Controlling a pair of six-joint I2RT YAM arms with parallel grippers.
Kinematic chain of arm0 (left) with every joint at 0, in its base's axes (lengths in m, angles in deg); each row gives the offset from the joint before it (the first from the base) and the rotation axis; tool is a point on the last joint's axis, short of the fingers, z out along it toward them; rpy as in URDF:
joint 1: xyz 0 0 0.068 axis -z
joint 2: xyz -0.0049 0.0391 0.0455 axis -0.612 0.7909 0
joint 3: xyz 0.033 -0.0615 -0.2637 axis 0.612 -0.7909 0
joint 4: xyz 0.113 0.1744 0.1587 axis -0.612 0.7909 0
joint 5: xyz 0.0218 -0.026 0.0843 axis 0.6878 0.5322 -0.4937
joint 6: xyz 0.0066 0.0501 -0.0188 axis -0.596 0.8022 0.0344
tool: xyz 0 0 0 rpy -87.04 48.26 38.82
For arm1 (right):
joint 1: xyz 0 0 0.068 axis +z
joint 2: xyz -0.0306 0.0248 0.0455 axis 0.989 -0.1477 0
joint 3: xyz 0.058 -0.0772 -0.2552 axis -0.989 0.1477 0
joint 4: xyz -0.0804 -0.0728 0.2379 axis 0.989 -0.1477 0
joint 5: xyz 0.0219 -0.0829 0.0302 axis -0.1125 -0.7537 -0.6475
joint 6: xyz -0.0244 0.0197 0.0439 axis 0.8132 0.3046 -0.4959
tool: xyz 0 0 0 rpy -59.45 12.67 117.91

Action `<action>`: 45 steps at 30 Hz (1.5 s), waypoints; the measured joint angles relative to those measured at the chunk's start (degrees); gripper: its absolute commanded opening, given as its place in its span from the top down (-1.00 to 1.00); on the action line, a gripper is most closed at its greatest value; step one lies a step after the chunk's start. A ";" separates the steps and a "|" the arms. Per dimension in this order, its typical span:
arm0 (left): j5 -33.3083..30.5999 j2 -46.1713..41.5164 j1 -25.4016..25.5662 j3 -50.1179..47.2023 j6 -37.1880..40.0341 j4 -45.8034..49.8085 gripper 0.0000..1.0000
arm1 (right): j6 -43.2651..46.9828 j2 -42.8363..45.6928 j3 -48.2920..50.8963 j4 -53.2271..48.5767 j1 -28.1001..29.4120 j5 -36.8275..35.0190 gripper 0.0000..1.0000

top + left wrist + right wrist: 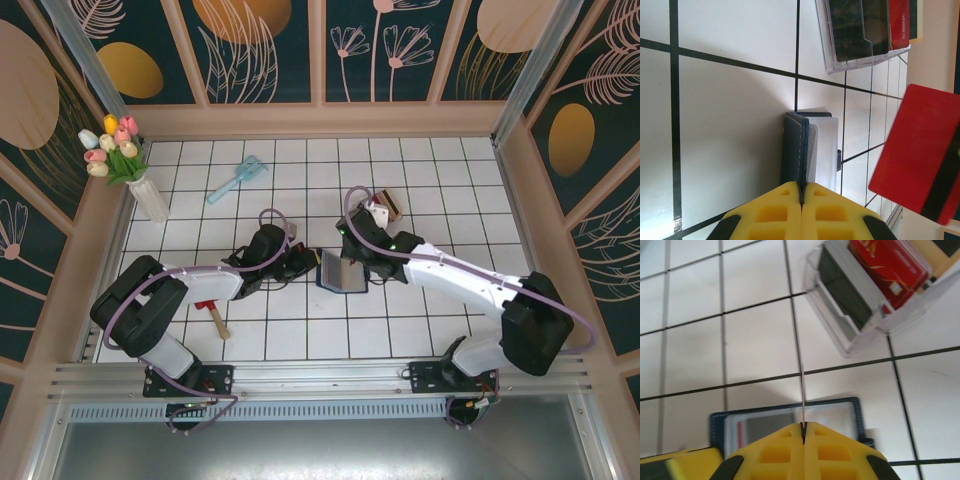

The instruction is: Put the credit cards into the card holder

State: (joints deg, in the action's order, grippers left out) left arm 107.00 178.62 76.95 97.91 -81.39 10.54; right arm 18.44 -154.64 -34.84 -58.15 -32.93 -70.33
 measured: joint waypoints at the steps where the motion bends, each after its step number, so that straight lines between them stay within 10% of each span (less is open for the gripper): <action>1: -0.04 0.00 0.00 -0.04 0.00 0.00 1.00 | 0.20 0.13 0.04 0.98 -0.15 1.20 1.00; 22: -5.64 5.05 0.00 -0.02 3.15 6.40 1.00 | 4.35 1.99 18.62 20.44 -13.40 33.35 1.00; 45: -5.64 5.35 0.00 0.37 3.52 6.47 1.00 | 6.43 -3.06 21.05 29.66 -15.08 40.09 1.00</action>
State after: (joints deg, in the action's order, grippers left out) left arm 101.36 183.98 76.95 98.28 -77.87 17.01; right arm 24.86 -157.70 -13.80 -28.49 -48.01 -30.25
